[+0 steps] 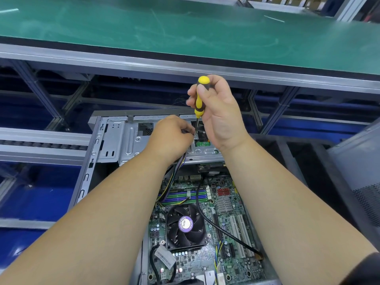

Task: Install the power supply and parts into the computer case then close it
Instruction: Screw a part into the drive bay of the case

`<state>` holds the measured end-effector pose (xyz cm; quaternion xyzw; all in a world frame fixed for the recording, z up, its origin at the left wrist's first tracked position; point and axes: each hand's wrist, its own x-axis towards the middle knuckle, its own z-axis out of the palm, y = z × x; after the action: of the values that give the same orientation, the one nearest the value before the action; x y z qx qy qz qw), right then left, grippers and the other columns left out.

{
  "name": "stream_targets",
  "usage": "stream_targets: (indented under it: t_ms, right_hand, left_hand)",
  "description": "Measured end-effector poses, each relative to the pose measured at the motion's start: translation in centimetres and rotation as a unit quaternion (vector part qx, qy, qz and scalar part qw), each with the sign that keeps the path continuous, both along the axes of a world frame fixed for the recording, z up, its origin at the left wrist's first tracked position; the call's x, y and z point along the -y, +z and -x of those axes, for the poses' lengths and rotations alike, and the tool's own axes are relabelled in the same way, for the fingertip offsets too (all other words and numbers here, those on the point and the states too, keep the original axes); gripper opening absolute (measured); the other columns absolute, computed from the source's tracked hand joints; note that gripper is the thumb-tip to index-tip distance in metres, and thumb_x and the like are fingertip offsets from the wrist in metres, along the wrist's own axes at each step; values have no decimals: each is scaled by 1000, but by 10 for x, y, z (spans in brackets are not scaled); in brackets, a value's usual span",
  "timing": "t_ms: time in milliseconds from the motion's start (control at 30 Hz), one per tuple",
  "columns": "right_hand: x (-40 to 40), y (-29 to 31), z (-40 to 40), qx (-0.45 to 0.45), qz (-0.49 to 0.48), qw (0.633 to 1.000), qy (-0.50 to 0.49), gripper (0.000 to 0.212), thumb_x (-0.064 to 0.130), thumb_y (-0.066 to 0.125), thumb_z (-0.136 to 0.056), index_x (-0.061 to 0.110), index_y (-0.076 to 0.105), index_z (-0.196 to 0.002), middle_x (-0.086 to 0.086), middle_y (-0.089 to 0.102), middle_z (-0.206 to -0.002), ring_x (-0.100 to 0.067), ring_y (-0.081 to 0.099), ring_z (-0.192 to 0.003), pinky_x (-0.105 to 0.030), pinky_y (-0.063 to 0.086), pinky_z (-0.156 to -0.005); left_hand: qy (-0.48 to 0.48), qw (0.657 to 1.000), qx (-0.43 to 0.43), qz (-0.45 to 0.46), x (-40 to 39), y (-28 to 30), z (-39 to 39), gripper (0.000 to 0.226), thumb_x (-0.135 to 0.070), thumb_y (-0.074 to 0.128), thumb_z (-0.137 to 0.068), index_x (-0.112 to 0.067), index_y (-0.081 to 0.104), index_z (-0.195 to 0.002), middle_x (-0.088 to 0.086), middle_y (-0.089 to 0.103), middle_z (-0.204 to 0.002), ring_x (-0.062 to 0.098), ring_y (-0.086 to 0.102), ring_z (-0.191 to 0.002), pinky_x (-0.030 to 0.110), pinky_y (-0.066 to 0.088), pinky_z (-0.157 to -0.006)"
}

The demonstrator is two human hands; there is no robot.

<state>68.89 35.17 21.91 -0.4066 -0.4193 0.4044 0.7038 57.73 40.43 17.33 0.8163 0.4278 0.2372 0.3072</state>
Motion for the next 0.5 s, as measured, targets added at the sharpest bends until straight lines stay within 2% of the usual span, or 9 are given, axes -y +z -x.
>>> stream_targets:
  t_ms: [67,167,233,367,500]
  right_hand:
    - [0,1,1,-1,2,1000,-4,25,16,52,-93,7,45,-116,-7,60,-88,-16,52,-75,-29,44,-78]
    - [2,0,1,0,-5,1000,-7,35,24,34,-104,4,51,-126,-7,57,-88,-14,49,-77,-26,44,-78]
    - [3,-1,0,-1,-11,1000,-8,39,24,30,-105,1,55,-122,-8,57,-90,-14,50,-81,-27,45,-79]
    - [3,2,1,1,-4,1000,8,17,15,47,-96,8,55,-108,-8,62,-91,-18,59,-84,-28,48,-82]
    - [3,1,-1,1,-2,1000,-2,19,11,56,-88,9,47,-105,-7,63,-88,-16,58,-78,-28,48,-78]
  left_hand:
    - [1,1000,1,-1,0,0,0,26,-11,56,-81,-24,75,-93,-8,55,-98,10,53,-90,20,36,-70]
    - [2,1000,2,-1,0,1,-1,27,-10,56,-81,-24,76,-94,-12,53,-90,9,52,-87,18,34,-67]
    - [3,1000,0,2,0,2,-1,28,-10,56,-81,-24,76,-94,-12,54,-88,10,52,-87,17,34,-67]
    - [2,1000,2,10,0,3,0,26,-9,57,-81,-24,75,-93,-12,55,-89,11,54,-90,19,35,-73]
    - [-1,1000,-2,3,1,2,0,26,-10,56,-82,-25,75,-93,-8,57,-99,11,54,-93,21,36,-73]
